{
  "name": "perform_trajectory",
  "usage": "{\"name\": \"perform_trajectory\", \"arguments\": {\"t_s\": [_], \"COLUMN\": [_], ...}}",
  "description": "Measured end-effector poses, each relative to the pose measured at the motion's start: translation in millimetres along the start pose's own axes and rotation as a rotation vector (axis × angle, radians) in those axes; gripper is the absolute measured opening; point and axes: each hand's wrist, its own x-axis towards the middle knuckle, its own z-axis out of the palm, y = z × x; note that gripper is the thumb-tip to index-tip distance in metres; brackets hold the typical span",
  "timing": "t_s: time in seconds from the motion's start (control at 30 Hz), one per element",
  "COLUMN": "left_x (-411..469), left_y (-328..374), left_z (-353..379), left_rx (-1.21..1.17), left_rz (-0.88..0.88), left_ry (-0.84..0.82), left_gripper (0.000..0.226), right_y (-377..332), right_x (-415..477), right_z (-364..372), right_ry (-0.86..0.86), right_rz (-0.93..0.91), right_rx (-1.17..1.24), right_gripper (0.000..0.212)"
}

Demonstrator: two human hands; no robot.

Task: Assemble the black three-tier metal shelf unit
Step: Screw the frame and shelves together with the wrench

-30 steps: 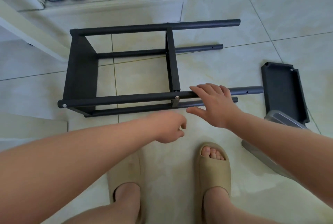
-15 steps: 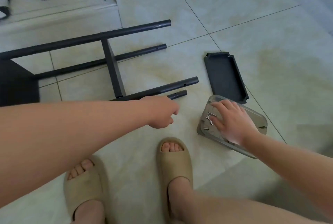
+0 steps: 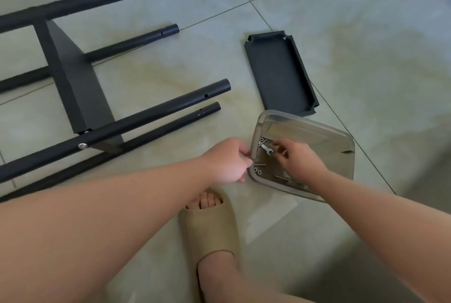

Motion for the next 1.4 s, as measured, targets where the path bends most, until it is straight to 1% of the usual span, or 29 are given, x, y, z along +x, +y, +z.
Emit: {"name": "perform_trajectory", "arguments": {"t_s": [0.03,0.13,0.27,0.37,0.43,0.53,0.6,0.7,0.77,0.87,1.0,1.13,1.27,1.4], "left_x": [0.0,4.0,5.7,4.8,3.9,2.8,2.8,2.9,2.5,1.2,-0.8,-2.9,-2.2,-2.7], "left_y": [-2.8,-12.2,-15.7,-15.6,-16.7,-18.3,-18.8,-19.6,-19.9,-20.8,-19.9,-17.9,-18.9,-20.4], "left_z": [1.9,9.5,18.8,17.4,16.0,16.9,17.9,18.0,18.1,18.6,18.0,17.3,18.1,19.6], "left_rx": [-0.02,0.006,-0.104,-0.1,-0.11,-0.119,-0.121,-0.134,-0.133,-0.142,-0.15,-0.133,-0.135,-0.165], "left_rz": [-0.002,-0.009,-0.036,-0.036,-0.043,-0.053,-0.055,-0.061,-0.063,-0.066,-0.069,-0.068,-0.066,-0.075], "left_ry": [-0.002,-0.029,-0.078,-0.084,-0.083,-0.088,-0.09,-0.091,-0.094,-0.094,-0.1,-0.104,-0.097,-0.093], "left_gripper": [0.007,0.023,0.034,0.037,0.039,0.041,0.04,0.039,0.039,0.039,0.041,0.04,0.04,0.04], "right_y": [-3.0,-11.2,-18.2,-18.8,-18.0,-15.6,-14.6,-17.0,-20.1,-25.3,-28.8,-32.3,-34.5,-34.5], "right_x": [4.7,17.7,28.0,29.8,29.8,30.4,31.1,31.2,30.7,32.1,35.8,34.9,34.3,32.8], "right_z": [2.4,7.3,13.1,17.6,20.7,23.0,22.9,23.0,24.5,26.0,26.0,27.8,29.9,32.8], "right_ry": [0.001,0.003,0.01,0.02,0.008,0.009,0.006,0.047,0.083,0.073,0.041,0.004,0.012,0.024], "right_rz": [-0.013,-0.053,-0.047,-0.049,-0.046,-0.042,-0.04,-0.019,-0.012,-0.023,0.0,-0.023,-0.062,-0.113], "right_rx": [0.005,-0.015,-0.042,-0.074,-0.108,-0.152,-0.158,-0.123,-0.065,-0.071,-0.112,-0.129,-0.126,-0.115], "right_gripper": [0.032,0.036,0.04,0.036,0.029,0.018,0.016,0.017,0.023,0.026,0.024,0.024,0.024,0.014]}}
